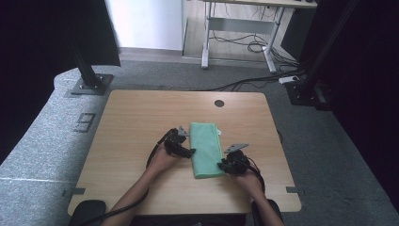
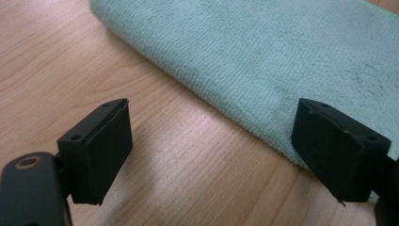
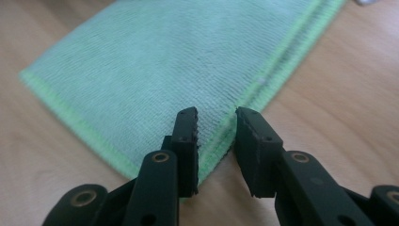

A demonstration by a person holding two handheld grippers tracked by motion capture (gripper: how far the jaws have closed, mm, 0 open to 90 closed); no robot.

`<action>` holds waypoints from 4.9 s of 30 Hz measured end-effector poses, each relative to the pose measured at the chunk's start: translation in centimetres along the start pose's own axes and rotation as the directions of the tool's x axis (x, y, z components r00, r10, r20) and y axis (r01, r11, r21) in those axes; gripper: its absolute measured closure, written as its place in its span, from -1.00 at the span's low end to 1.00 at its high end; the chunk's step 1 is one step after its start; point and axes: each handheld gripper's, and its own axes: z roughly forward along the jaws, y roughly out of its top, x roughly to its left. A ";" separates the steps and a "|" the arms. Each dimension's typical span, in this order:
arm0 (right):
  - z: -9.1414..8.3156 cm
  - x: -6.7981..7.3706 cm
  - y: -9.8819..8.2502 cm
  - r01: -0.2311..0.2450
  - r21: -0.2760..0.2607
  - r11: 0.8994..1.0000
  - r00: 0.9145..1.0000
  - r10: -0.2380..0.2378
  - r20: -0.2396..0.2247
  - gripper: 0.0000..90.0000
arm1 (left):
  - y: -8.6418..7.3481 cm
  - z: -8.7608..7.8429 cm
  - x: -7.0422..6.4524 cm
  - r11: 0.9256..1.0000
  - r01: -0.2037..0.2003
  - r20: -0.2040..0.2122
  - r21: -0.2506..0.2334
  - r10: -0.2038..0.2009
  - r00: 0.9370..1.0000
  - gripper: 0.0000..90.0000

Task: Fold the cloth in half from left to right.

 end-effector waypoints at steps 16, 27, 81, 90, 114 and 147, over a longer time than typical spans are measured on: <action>3.4 -4.3 5.0 -0.095 -0.042 0.995 0.994 0.097 0.041 0.62 | -0.2 0.3 0.0 0.999 0.033 0.009 -0.026 -0.033 0.999 -0.69; 2.9 -3.6 5.4 -0.084 -0.055 0.995 0.995 0.086 0.049 0.93 | 0.2 -0.2 0.0 0.997 0.041 0.017 -0.065 -0.040 0.999 -0.69; 4.0 -5.8 5.5 -0.145 -0.018 0.989 0.986 0.146 0.077 0.77 | 0.4 0.9 -0.8 0.999 0.027 0.010 -0.021 -0.027 1.000 -0.68; 3.5 -4.6 6.2 -0.067 -0.040 0.997 0.991 0.071 0.109 0.93 | 0.5 0.9 -0.9 1.000 0.018 0.007 -0.023 -0.018 1.000 -0.68; 3.6 -5.5 4.6 -0.078 -0.010 0.997 0.985 0.078 0.154 0.87 | 1.3 1.1 -1.7 1.000 0.008 0.002 -0.029 -0.008 1.000 -0.67; 6.5 -1.4 7.1 -0.044 -0.048 0.998 0.995 0.048 0.085 0.17 | -3.2 -2.4 3.5 0.991 0.130 -0.074 -0.006 -0.130 0.989 -0.68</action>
